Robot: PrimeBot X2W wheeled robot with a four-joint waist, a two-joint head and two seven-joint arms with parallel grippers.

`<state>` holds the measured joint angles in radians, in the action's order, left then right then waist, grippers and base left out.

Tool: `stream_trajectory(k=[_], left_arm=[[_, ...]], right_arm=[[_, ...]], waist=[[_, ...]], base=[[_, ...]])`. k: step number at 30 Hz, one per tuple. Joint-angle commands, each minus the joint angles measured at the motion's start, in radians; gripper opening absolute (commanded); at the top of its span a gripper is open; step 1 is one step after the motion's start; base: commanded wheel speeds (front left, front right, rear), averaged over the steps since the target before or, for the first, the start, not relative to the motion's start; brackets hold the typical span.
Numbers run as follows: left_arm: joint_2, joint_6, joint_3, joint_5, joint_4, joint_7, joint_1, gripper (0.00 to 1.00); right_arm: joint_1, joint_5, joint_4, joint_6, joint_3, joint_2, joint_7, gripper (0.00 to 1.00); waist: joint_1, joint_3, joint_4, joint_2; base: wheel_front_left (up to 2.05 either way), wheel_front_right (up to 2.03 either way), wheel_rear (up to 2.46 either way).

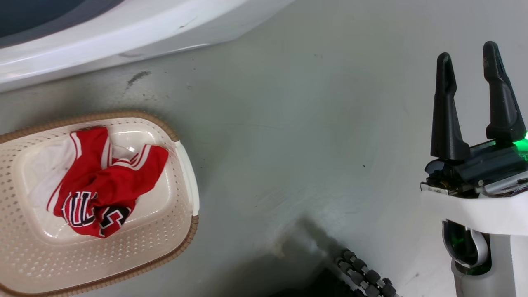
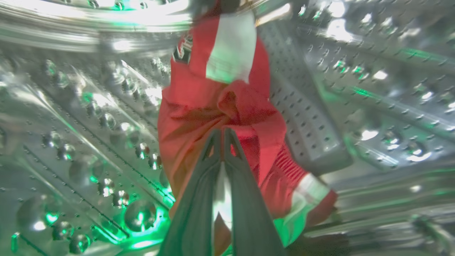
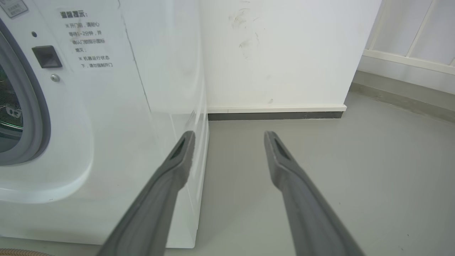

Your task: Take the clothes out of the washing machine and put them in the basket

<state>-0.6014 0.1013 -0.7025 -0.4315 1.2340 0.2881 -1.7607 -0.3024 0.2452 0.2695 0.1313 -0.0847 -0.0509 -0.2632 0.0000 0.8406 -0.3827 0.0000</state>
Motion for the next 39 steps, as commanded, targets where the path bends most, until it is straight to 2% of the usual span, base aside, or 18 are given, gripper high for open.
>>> stream_trajectory(k=[1, 10, 15, 30, 39], left_arm=[[0.01, -0.001, 0.004, -0.009, -0.002, -0.042, 0.028, 0.0], [0.028, 0.012, 0.008, -0.038, 0.013, -0.094, 0.061, 0.0], [0.064, 0.022, 0.015, -0.078, -0.005, -0.199, 0.123, 0.0], [0.197, 0.027, 0.028, -0.169, -0.041, -0.491, 0.443, 0.0], [0.233, 0.017, 0.064, -0.205, -0.153, -0.553, 0.642, 0.0]], right_arm=[[-0.013, -0.01, -0.002, -0.001, 0.003, 0.001, -0.002, 1.0], [-0.007, -0.035, -0.01, -0.001, 0.0, 0.001, -0.002, 1.0], [0.014, -0.05, -0.024, -0.001, 0.003, 0.001, -0.002, 1.0], [0.094, -0.097, -0.063, -0.001, -0.009, 0.001, -0.002, 1.0], [0.169, -0.136, -0.085, -0.001, -0.01, 0.001, -0.002, 1.0]], waist=[[0.0, -0.022, 0.018, 0.0], [0.0, -0.07, 0.056, 0.0], [0.0, -0.113, 0.076, 0.0], [0.0, -0.323, 0.155, 0.0], [0.0, -0.462, 0.21, 0.0]], base=[[0.0, 0.0, 0.0], [0.0, 0.0, 0.0], [0.0, 0.0, 0.0], [0.0, 0.0, 0.0], [0.0, 0.0, 0.0]])
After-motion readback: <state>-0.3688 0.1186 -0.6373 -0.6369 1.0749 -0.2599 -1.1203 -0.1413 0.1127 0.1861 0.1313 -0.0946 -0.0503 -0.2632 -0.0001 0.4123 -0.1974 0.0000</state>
